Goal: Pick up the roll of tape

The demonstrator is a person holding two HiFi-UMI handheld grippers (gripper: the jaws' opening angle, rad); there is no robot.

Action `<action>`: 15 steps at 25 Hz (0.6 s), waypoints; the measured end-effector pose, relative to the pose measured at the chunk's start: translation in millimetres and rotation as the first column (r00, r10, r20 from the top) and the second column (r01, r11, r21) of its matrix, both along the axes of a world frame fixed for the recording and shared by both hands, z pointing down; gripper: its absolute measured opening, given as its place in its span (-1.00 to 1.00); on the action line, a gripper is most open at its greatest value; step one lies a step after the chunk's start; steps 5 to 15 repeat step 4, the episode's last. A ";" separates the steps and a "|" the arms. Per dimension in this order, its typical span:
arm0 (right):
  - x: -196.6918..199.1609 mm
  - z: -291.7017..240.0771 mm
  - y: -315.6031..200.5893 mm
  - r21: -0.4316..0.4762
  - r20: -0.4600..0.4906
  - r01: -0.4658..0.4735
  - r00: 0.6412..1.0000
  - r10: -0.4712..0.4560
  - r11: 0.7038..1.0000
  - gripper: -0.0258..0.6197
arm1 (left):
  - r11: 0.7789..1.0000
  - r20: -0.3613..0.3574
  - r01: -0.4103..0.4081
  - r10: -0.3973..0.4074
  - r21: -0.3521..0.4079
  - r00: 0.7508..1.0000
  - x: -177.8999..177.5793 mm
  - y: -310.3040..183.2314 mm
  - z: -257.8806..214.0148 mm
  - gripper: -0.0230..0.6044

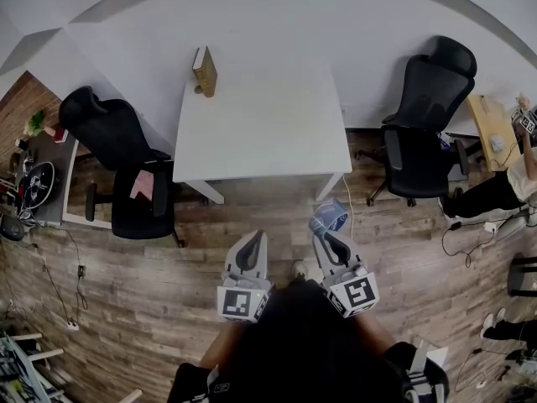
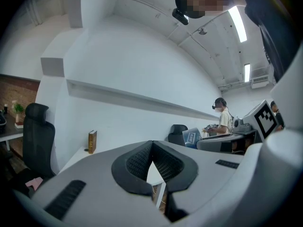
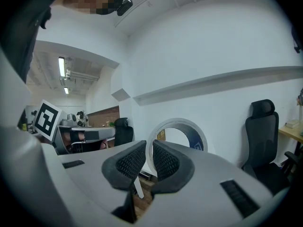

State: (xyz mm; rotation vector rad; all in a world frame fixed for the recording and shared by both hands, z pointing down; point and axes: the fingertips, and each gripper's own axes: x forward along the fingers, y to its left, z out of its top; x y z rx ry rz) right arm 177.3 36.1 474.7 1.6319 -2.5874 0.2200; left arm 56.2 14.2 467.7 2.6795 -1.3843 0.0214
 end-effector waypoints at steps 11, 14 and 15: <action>-3.6 1.0 6.3 0.012 0.007 0.019 1.000 -0.019 1.000 -0.73 | 1.000 0.012 -0.008 0.008 -0.004 1.000 -1.5 3.7 0.9 -0.87; -3.6 1.0 6.3 0.012 0.007 0.019 1.000 -0.019 1.000 -0.73 | 1.000 0.012 -0.008 0.008 -0.004 1.000 -1.5 3.7 0.9 -0.87; -3.6 1.0 6.3 0.012 0.007 0.019 1.000 -0.019 1.000 -0.73 | 1.000 0.012 -0.008 0.008 -0.004 1.000 -1.5 3.7 0.9 -0.87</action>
